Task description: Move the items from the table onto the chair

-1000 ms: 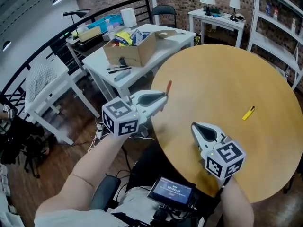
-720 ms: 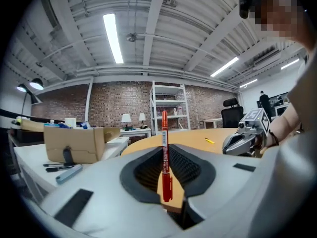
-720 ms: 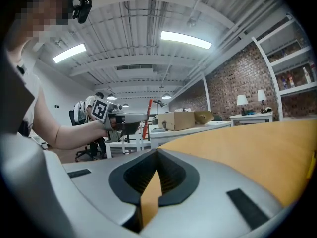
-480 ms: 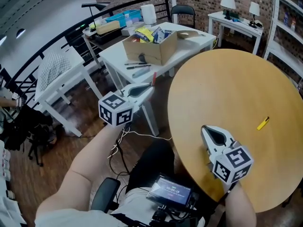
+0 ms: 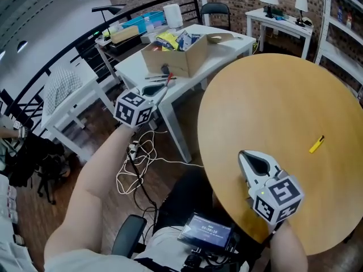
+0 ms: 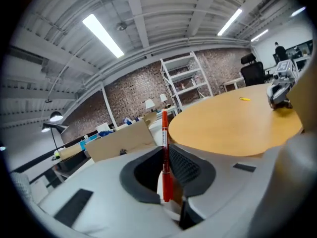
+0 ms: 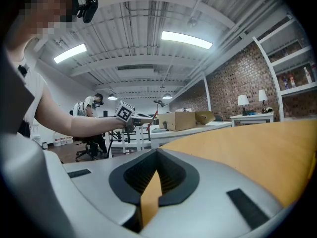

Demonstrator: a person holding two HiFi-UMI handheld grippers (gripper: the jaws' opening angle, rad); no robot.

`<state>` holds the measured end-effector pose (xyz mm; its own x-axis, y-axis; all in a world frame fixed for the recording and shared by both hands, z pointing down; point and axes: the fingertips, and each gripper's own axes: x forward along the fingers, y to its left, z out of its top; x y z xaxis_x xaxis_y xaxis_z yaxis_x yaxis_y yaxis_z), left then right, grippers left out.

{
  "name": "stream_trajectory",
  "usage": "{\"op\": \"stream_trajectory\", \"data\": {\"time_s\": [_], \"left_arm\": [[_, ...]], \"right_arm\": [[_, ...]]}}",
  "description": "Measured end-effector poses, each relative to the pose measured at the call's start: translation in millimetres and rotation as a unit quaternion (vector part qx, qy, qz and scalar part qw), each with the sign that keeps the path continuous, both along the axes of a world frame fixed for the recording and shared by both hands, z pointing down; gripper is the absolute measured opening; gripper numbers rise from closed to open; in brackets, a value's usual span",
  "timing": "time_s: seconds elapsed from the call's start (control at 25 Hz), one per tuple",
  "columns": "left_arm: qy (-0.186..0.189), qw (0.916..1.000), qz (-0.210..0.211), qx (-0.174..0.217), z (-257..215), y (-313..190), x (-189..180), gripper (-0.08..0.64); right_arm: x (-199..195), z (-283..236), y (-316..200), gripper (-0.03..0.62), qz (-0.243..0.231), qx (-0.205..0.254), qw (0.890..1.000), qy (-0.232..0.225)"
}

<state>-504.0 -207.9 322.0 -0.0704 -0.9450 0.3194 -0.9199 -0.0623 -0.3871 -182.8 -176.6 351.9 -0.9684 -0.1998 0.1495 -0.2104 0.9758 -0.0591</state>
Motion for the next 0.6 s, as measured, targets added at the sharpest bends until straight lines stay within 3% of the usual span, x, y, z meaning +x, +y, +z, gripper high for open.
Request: {"op": "stream_trajectory", "data": {"time_s": [0.12, 0.24, 0.44, 0.6], "left_arm": [[-0.078, 0.9947, -0.015, -0.066, 12, -16, -33, 0.052], [-0.159, 0.9769, -0.017, -0.142, 24, -32, -54, 0.052], [-0.218, 0.9463, -0.033, -0.236, 38, -57, -102, 0.052], [-0.262, 0.9166, -0.027, -0.301, 51, -67, -123, 0.052]], "right_arm": [[1, 0, 0, 0.006, 0.000, 0.001, 1.000, 0.000], [1, 0, 0, 0.006, 0.000, 0.003, 1.000, -0.001], [-1, 0, 0, 0.006, -0.001, 0.004, 1.000, -0.002], [1, -2, 0, 0.005, -0.003, 0.006, 1.000, -0.004]]}}
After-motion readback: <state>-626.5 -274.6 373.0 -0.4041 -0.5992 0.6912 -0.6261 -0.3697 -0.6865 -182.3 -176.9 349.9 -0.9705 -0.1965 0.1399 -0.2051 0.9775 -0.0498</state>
